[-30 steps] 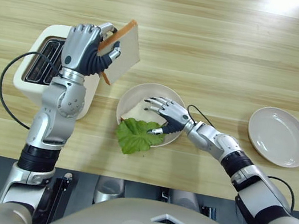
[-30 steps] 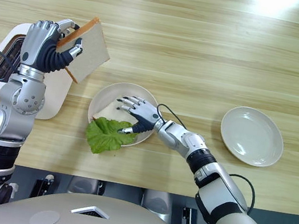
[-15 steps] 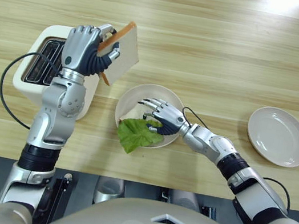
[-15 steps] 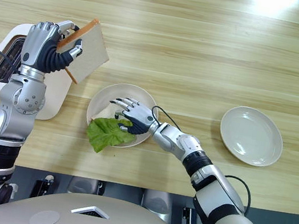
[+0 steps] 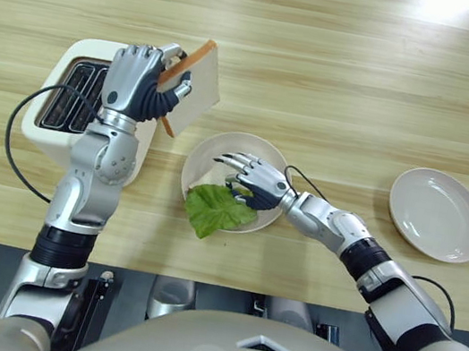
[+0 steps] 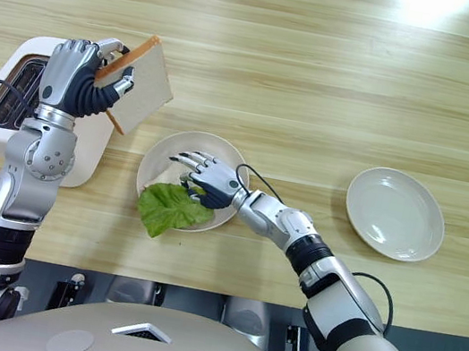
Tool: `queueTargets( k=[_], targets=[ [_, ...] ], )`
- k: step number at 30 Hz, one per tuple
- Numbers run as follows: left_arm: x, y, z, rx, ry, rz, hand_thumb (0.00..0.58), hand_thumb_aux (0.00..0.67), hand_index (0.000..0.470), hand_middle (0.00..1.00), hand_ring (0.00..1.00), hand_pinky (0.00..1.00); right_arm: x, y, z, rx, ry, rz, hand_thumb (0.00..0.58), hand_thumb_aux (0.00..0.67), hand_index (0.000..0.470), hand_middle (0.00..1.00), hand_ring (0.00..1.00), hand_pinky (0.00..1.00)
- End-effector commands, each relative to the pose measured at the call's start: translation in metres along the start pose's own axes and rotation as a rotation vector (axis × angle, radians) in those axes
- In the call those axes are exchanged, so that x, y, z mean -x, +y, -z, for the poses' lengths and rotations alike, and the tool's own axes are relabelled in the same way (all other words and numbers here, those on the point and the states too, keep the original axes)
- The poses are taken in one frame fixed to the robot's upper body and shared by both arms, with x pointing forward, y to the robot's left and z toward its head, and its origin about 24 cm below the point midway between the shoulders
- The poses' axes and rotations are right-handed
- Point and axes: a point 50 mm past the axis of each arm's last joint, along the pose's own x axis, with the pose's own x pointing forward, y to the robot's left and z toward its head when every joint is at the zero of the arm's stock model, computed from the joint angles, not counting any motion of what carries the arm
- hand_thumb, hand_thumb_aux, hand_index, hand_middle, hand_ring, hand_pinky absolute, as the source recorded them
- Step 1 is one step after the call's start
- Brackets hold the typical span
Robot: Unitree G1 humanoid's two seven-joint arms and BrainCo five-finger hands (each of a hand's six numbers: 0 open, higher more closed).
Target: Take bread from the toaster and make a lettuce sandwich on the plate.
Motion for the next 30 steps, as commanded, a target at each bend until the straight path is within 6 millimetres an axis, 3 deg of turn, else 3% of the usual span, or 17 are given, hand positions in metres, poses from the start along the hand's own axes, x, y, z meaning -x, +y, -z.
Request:
queueTargets(
  k=[1, 10, 15, 30],
  targets=[
    [0.000, -0.003, 0.003, -0.014, 0.011, 0.014, 0.568, 0.575, 0.395, 1.00, 1.00, 1.00, 0.004, -0.001, 0.007, 0.020, 0.032, -0.020, 0.580, 0.670, 0.460, 0.00, 0.00, 0.00],
    [0.000, -0.004, 0.004, -0.017, 0.015, 0.017, 0.562, 0.552, 0.379, 1.00, 1.00, 1.00, 0.002, -0.005, 0.010, 0.019, 0.043, -0.003, 0.580, 0.670, 0.460, 0.00, 0.00, 0.00],
    [0.000, -0.005, 0.004, -0.017, 0.015, 0.020, 0.550, 0.518, 0.355, 1.00, 1.00, 1.00, -0.001, -0.017, 0.014, 0.038, 0.046, 0.026, 0.580, 0.670, 0.460, 0.00, 0.00, 0.00],
    [0.000, -0.007, 0.004, -0.014, 0.018, 0.024, 0.557, 0.536, 0.368, 1.00, 1.00, 1.00, -0.011, -0.031, 0.023, 0.068, 0.061, 0.050, 0.580, 0.670, 0.460, 0.00, 0.00, 0.00]
  ],
)
